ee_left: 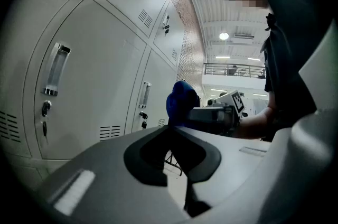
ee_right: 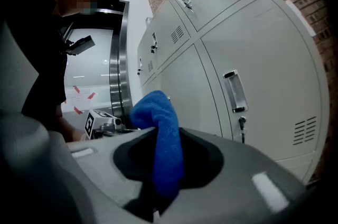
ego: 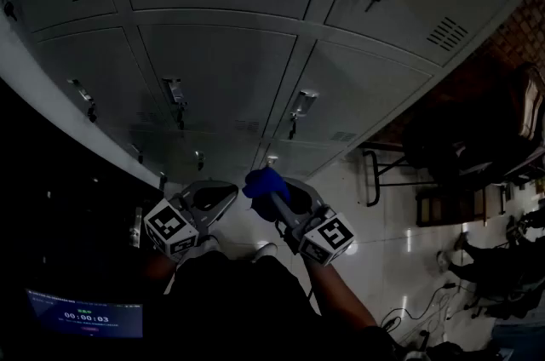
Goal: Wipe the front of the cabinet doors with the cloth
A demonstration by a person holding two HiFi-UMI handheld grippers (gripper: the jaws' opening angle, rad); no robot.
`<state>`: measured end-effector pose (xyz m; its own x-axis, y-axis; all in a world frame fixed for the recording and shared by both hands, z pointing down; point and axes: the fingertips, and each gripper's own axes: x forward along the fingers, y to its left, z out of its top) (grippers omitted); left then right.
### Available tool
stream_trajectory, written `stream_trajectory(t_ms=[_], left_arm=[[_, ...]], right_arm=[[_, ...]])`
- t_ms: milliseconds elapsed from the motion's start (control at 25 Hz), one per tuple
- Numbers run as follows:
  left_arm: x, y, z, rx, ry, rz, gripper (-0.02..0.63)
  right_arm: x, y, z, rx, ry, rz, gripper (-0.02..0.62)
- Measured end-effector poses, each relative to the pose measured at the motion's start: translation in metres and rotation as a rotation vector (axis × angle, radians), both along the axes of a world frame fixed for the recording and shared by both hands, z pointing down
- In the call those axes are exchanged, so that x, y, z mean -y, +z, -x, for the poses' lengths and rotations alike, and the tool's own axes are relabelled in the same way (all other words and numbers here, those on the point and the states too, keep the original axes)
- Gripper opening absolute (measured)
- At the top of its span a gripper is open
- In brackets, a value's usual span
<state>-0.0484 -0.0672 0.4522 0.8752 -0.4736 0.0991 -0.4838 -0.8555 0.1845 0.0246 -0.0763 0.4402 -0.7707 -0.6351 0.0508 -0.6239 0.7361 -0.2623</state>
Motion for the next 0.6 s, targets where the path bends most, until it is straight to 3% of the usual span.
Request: stream_trajectory(t_ms=[240, 600], left_arm=[[0.001, 0.0, 0.006, 0.001, -0.008, 0.003, 0.002], [0.001, -0.001, 0.013, -0.005, -0.015, 0.001, 0.002]], right_arm=[[0.038, -0.058, -0.024, 0.007, 0.049, -0.037, 0.083], [0.108, -0.133, -0.062, -0.077, 0.187, -0.118, 0.083]])
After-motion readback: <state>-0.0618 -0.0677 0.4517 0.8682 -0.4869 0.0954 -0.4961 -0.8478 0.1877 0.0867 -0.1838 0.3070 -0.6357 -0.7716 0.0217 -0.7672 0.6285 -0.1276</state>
